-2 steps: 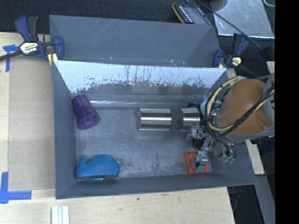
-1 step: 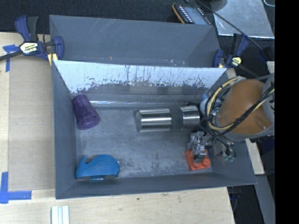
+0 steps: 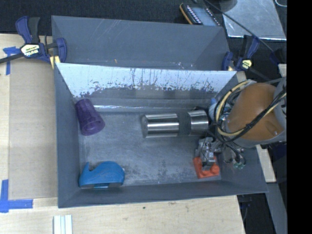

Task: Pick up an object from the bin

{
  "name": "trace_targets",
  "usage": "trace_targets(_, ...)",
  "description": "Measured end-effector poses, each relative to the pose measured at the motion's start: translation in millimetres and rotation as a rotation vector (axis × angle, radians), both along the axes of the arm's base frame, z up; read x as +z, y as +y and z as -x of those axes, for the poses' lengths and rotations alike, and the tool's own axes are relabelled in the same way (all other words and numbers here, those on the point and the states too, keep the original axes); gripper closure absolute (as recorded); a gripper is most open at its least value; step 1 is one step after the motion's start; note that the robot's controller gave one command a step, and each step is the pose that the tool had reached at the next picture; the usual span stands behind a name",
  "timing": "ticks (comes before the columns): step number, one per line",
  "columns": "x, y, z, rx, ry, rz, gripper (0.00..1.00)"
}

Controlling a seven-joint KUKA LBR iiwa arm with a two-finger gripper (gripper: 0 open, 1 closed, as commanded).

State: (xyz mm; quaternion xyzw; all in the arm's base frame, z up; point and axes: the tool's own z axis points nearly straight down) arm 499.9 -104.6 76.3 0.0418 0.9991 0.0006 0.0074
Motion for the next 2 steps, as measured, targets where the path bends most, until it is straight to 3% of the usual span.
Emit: trace_targets(2,0.0,0.0,0.0,0.0,0.0,0.0,1.0)
